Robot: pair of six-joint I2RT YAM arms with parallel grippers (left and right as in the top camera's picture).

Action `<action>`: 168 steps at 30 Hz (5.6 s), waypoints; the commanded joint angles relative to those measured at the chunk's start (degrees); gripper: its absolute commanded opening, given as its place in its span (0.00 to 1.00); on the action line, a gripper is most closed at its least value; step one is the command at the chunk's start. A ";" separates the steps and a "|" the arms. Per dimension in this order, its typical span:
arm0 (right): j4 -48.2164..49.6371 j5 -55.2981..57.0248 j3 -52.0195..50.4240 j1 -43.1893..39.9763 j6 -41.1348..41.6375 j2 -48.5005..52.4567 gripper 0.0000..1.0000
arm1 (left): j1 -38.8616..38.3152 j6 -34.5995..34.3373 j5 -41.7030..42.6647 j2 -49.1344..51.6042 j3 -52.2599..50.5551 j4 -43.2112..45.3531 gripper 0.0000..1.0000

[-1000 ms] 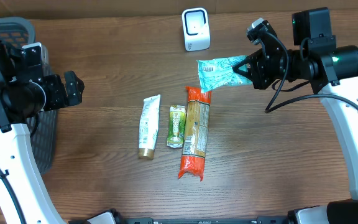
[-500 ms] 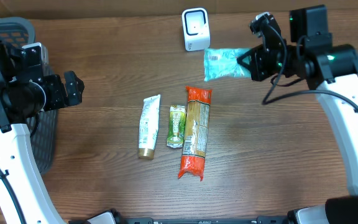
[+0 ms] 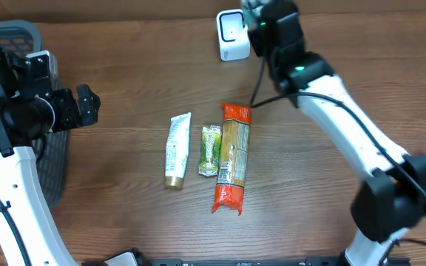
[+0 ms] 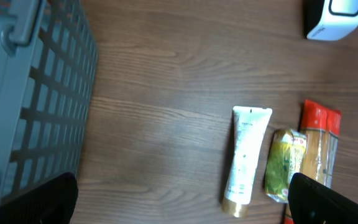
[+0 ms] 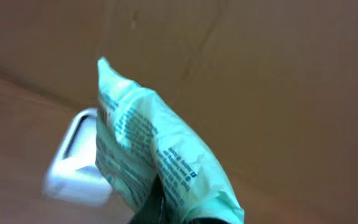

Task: Scan the item barcode
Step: 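Hold the teal pack's barcode face in front of the scanner, then carry the teal pack right and set it down on the table, then move the right gripper left over the spaghetti pack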

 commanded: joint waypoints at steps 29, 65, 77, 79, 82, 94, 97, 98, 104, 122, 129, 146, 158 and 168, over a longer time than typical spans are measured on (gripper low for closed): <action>40.04 6.23 0.42 1.99 -61.46 23.39 0.04 | 0.20 0.85 1.05 0.20 0.81 0.00 1.00; -47.17 -40.02 -0.48 -22.67 29.24 -24.15 0.04 | 0.22 0.85 1.03 0.20 0.81 0.00 0.99; -39.08 -51.80 -21.68 -43.98 29.09 -21.14 0.04 | 0.20 0.87 1.03 0.20 0.81 0.00 1.00; -35.78 -53.92 -25.90 -45.97 29.09 -20.52 0.04 | 0.20 0.85 1.05 0.20 0.81 0.00 1.00; -31.87 -53.86 -30.32 -48.19 29.59 -19.85 0.04 | 0.20 0.85 1.03 0.20 0.81 0.00 1.00; -15.91 -42.45 -42.49 -52.02 50.69 -19.80 0.04 | 0.20 0.85 1.05 0.20 0.81 0.00 1.00; -13.92 -41.64 -43.50 -52.02 50.75 -19.80 0.04 | 0.20 0.85 1.03 0.20 0.81 0.00 1.00; -13.70 -40.57 -43.67 -52.02 50.77 -19.80 0.04 | 0.20 0.85 1.03 0.20 0.81 0.00 1.00; -14.45 -38.18 -43.95 -52.02 50.73 -19.80 0.04 | 0.20 0.85 1.03 0.20 0.81 0.00 1.00; -12.68 -37.99 -43.95 -51.78 50.75 -19.80 0.04 | 0.20 0.87 1.03 0.20 0.81 0.00 0.99; -10.10 -36.48 -43.95 -52.35 52.00 -19.80 0.06 | 0.20 0.85 1.03 0.20 0.81 0.00 0.99; -18.56 -47.08 -38.82 -51.08 46.51 -24.65 0.60 | 0.15 0.87 1.05 0.20 0.81 0.00 1.00; -26.43 -50.90 -36.11 -34.10 38.53 -29.18 0.61 | 0.15 0.85 1.05 0.20 0.81 0.00 1.00; -25.99 -46.53 -31.89 -15.63 36.76 -27.85 0.48 | 0.15 0.85 1.05 0.20 0.81 0.00 1.00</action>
